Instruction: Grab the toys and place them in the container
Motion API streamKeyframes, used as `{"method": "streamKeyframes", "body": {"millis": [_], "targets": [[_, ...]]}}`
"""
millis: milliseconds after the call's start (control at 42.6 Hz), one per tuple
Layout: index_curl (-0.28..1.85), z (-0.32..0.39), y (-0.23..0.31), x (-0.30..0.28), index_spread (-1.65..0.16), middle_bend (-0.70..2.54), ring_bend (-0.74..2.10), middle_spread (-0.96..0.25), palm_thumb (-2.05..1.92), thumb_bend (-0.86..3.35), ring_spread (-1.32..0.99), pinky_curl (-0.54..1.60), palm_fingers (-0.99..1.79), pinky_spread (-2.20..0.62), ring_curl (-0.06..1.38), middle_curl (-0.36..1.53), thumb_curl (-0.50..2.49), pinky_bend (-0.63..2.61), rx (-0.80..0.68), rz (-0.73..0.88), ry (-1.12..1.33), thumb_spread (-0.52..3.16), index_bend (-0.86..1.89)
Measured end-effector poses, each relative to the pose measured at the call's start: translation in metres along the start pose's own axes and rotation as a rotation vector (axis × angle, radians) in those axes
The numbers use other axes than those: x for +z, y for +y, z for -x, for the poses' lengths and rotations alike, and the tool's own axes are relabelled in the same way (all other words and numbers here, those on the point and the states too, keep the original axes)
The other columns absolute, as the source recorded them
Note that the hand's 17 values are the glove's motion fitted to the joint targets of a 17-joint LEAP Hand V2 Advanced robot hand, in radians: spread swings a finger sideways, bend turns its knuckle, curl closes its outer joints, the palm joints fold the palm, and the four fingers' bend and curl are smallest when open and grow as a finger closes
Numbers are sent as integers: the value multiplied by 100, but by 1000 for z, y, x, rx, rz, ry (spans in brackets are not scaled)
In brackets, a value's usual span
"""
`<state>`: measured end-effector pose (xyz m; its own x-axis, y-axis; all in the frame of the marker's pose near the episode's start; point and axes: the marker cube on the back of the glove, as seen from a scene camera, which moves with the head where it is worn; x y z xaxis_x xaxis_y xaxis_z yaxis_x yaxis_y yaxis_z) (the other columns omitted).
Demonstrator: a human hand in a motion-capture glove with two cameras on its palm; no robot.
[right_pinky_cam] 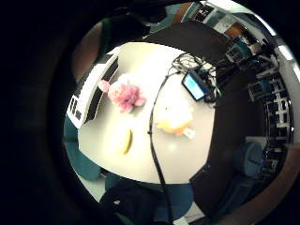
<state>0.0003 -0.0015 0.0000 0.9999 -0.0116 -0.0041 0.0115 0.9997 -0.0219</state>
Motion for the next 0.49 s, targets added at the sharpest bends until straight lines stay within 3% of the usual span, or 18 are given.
{"method": "streamKeyframes", "body": {"millis": [211,493], "targets": [[10,-1,-8,0,-20,13,17,1,20,18,0,21,-13,3,5,6,10,70,-16,97,32,98,12],[12,2,-40,26,-25,11,19,1,16,14,1,28,-26,4,10,11,17,81,-63,125,31,125,8]]}}
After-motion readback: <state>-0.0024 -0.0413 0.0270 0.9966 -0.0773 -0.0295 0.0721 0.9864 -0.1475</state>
